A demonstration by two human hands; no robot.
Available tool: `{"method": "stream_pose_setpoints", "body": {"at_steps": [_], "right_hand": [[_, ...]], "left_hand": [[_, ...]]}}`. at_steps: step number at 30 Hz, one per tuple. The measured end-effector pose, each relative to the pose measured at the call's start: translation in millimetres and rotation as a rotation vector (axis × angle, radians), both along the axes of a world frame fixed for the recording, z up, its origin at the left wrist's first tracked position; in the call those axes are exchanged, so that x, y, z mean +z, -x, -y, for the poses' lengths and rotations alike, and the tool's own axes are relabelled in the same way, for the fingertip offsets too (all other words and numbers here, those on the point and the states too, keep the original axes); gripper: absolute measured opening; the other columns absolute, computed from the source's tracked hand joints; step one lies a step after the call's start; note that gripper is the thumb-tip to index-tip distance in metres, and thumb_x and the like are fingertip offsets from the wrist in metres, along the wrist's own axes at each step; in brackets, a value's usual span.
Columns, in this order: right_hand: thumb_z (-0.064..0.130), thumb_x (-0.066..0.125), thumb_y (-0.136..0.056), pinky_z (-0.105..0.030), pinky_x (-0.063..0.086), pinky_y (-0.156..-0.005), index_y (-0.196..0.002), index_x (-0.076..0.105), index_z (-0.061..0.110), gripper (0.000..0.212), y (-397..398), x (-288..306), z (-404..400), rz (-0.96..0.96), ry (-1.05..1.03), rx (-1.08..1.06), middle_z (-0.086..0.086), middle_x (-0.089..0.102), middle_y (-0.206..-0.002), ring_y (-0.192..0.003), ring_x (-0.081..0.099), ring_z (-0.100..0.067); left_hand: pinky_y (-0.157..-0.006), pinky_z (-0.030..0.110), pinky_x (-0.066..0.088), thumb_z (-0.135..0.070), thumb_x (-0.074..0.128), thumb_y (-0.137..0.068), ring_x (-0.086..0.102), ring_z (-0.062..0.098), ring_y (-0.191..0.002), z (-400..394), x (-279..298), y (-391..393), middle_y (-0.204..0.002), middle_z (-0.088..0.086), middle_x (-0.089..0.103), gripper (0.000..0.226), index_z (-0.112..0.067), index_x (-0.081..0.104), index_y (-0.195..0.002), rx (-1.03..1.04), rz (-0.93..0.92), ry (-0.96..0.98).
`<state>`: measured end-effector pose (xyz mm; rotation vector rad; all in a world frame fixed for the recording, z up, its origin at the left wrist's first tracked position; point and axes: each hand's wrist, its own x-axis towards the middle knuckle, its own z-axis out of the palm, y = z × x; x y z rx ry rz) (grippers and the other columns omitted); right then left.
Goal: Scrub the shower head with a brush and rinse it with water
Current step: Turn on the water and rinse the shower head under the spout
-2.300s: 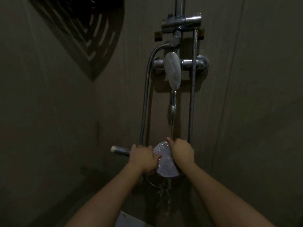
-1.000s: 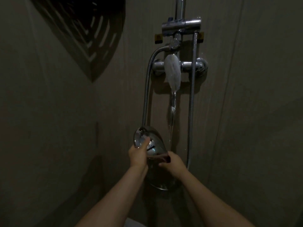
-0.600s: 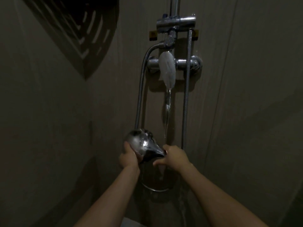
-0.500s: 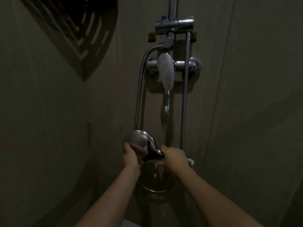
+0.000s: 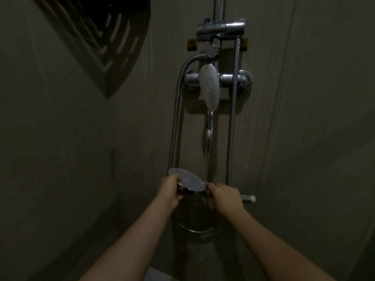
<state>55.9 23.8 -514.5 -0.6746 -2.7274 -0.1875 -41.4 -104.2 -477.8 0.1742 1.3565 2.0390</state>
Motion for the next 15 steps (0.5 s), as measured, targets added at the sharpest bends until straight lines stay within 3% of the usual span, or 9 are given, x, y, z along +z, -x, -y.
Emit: {"method": "stream_pose_setpoints", "body": {"at_steps": [1, 3, 5, 6, 8, 11, 15], "right_hand": [[0.023, 0.054, -0.088, -0.036, 0.048, -0.087, -0.132, 0.045, 0.023, 0.044, 2.4, 1.6, 1.3, 0.021, 0.115, -0.047, -0.006, 0.062, -0.118, -0.107, 0.060, -0.026], [0.023, 0.068, -0.080, -0.036, 0.052, -0.085, -0.122, 0.053, 0.016, 0.045, 4.6, 8.3, -1.8, 0.050, 0.557, -0.051, -0.008, 0.065, -0.111, -0.099, 0.064, -0.024], [0.013, 0.075, -0.074, -0.032, 0.058, -0.068, -0.109, 0.058, 0.009, 0.039, 2.8, 11.9, -6.1, 0.053, 1.076, -0.007, -0.008, 0.070, -0.087, -0.072, 0.067, -0.017], [0.009, 0.076, -0.073, -0.027, 0.057, -0.059, -0.100, 0.059, 0.008, 0.032, 1.0, 12.3, -6.2, 0.043, 1.173, 0.019, -0.003, 0.069, -0.073, -0.061, 0.064, -0.011], [0.012, 0.077, -0.072, -0.020, 0.054, -0.058, -0.094, 0.060, 0.013, 0.028, 3.3, 11.1, -8.0, -0.023, 1.061, 0.002, 0.003, 0.068, -0.076, -0.065, 0.062, -0.006], [0.026, 0.080, -0.067, -0.032, 0.055, -0.083, -0.111, 0.063, 0.017, 0.048, 7.1, 5.9, -8.7, -0.156, 0.778, -0.131, -0.004, 0.069, -0.106, -0.096, 0.066, -0.020], [0.026, 0.060, -0.086, -0.034, 0.049, -0.086, -0.115, 0.057, 0.017, 0.030, -3.4, 7.4, -4.4, -0.168, 0.449, -0.181, -0.011, 0.066, -0.112, -0.105, 0.062, -0.028]], "left_hand": [[-0.088, 0.046, 0.049, -0.005, 0.043, -0.093, 0.057, 0.035, -0.105, -1.3, -2.3, 0.4, -0.108, 0.017, 0.059, 0.029, -0.001, 0.050, -0.121, 0.018, -0.043, 0.017], [-0.090, 0.044, 0.051, -0.008, 0.047, -0.094, 0.059, 0.032, -0.107, -1.1, -4.5, -0.3, -0.118, 0.016, 0.060, 0.031, -0.007, 0.051, -0.124, 0.009, -0.094, 0.009], [-0.088, 0.042, 0.052, -0.009, 0.046, -0.094, 0.061, 0.027, -0.099, -0.1, -4.9, -2.5, -0.113, 0.014, 0.062, 0.026, -0.008, 0.055, -0.118, 0.009, -0.124, -0.009], [-0.089, 0.042, 0.051, -0.009, 0.046, -0.095, 0.061, 0.027, -0.098, -1.4, -5.3, -2.7, -0.112, 0.014, 0.062, 0.025, -0.006, 0.056, -0.117, 0.036, -0.143, 0.003], [-0.094, 0.045, 0.050, -0.009, 0.045, -0.095, 0.060, 0.030, -0.105, -8.7, -9.2, -0.4, -0.117, 0.016, 0.061, 0.028, -0.003, 0.054, -0.121, 0.112, -0.205, 0.078], [-0.097, 0.045, 0.049, -0.018, 0.044, -0.097, 0.056, 0.034, -0.115, -22.4, -11.8, -4.6, -0.129, 0.019, 0.056, 0.034, -0.005, 0.049, -0.128, 0.149, -0.192, 0.147], [-0.097, 0.048, 0.040, -0.054, 0.032, -0.094, 0.045, 0.039, -0.128, -25.8, -8.7, -9.8, -0.135, 0.018, 0.049, 0.062, -0.008, 0.043, -0.134, -0.040, 0.243, -0.144]]}}
